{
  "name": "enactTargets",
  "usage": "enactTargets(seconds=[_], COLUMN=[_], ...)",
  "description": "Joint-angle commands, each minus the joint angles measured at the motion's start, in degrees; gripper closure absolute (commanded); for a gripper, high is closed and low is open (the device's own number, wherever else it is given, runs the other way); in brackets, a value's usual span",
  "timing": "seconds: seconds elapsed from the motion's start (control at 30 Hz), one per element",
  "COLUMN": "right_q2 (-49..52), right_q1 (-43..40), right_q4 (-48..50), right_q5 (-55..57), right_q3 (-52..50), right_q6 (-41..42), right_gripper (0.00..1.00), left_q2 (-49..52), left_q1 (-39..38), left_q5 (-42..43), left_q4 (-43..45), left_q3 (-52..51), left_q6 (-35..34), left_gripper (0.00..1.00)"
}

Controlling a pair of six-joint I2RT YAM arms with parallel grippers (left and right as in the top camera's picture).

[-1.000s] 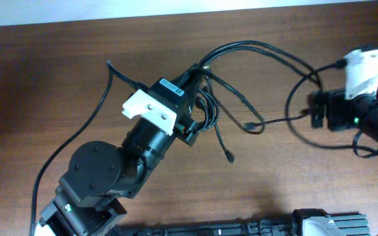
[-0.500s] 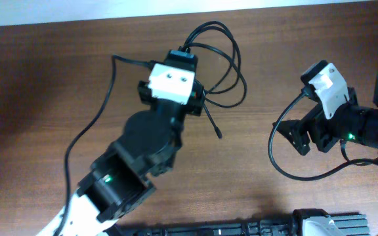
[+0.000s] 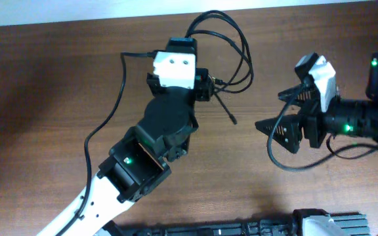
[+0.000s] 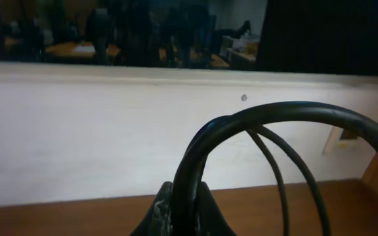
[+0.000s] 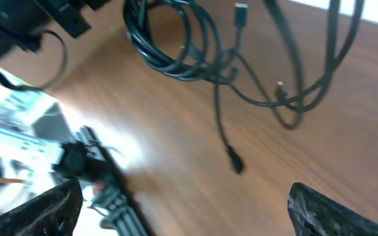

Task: Untangle cables

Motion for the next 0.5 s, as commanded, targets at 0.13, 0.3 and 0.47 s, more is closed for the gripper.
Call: enactTargets(seconds=[0.13, 0.3, 0.47], right_q2=[2.93, 4.72, 6.40], right_q1=[-0.07, -0.07, -0.07], right_q4=[0.24, 0.39, 2.29], right_q5=[-13.27, -15.87, -21.66], right_q3=[0.44, 0.44, 0.44], right_q6=[4.48, 9.60, 11.19], right_gripper=[0.01, 0.01, 0.01], left_q2=[-0.15, -0.15, -0.13], left_q1=[6.27, 11.37, 13.70], left_q5=[14.49, 24.87, 30.69], left_q4=[2.58, 5.31, 6.97], left_q3=[0.87, 0.87, 0.87], left_q6=[-20.33, -30.18, -42.23], left_gripper=[1.00, 1.00, 1.00])
